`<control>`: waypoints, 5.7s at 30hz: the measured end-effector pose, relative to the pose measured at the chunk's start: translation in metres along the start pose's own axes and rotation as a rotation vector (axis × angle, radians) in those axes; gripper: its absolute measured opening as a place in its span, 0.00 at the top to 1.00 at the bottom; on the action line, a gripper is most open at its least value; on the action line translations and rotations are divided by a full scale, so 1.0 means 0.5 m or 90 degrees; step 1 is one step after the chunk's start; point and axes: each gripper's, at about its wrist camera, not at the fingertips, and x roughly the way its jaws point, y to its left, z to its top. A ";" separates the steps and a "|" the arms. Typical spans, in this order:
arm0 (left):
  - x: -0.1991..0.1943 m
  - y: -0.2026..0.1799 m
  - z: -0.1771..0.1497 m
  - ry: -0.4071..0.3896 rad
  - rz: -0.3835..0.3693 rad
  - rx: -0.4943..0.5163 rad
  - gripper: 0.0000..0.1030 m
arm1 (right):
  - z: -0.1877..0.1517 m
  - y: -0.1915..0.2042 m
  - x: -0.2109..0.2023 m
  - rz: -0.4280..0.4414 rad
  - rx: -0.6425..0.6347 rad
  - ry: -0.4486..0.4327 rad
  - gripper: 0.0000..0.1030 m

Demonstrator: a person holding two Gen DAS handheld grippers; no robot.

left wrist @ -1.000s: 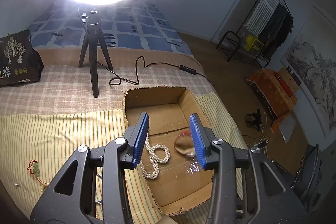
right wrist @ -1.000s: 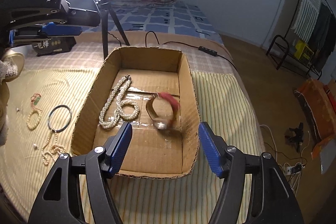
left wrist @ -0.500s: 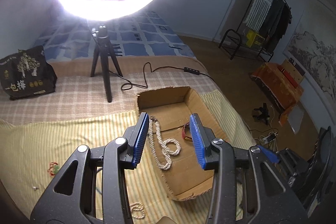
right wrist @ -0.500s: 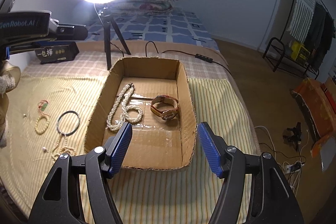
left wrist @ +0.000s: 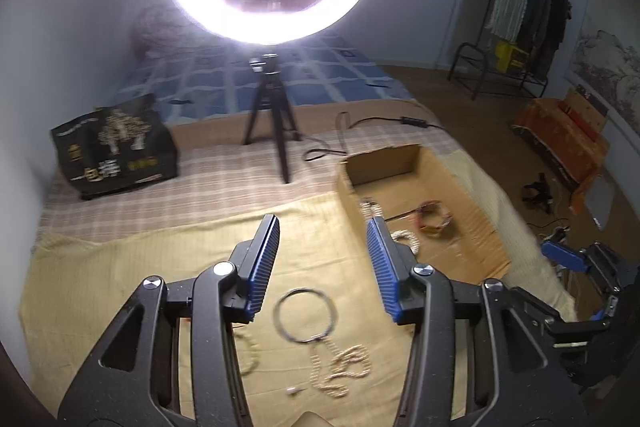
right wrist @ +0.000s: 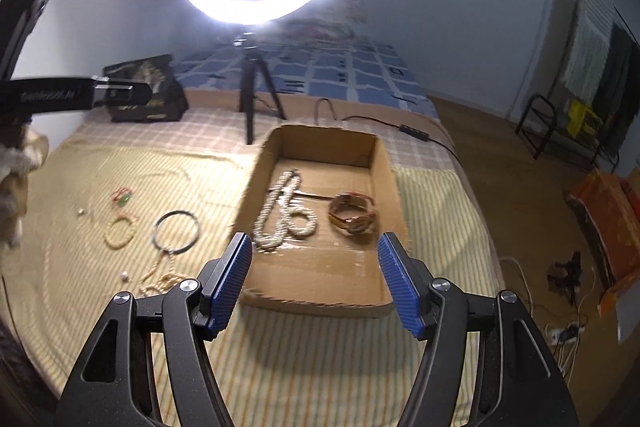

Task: Organize jewelry
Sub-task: 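Withdraw both tools from the box and move toward the remaining jewelry, then grasp the pearl stud earring with left tool while right tool grips the long pearl necklace, then lift and carry the earring and long pearl necklace in both tools over the box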

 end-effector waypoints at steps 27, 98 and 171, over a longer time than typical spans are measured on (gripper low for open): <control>-0.034 0.341 -0.145 0.091 0.083 -0.107 0.55 | -0.075 0.214 0.077 0.133 -0.127 0.099 0.37; 0.148 0.419 -0.298 0.263 0.060 -0.184 0.92 | -0.101 0.281 0.249 0.196 -0.171 0.205 0.76; 0.093 -0.124 -0.070 0.084 -0.138 0.002 0.92 | 0.113 -0.113 0.082 0.073 0.085 -0.024 0.94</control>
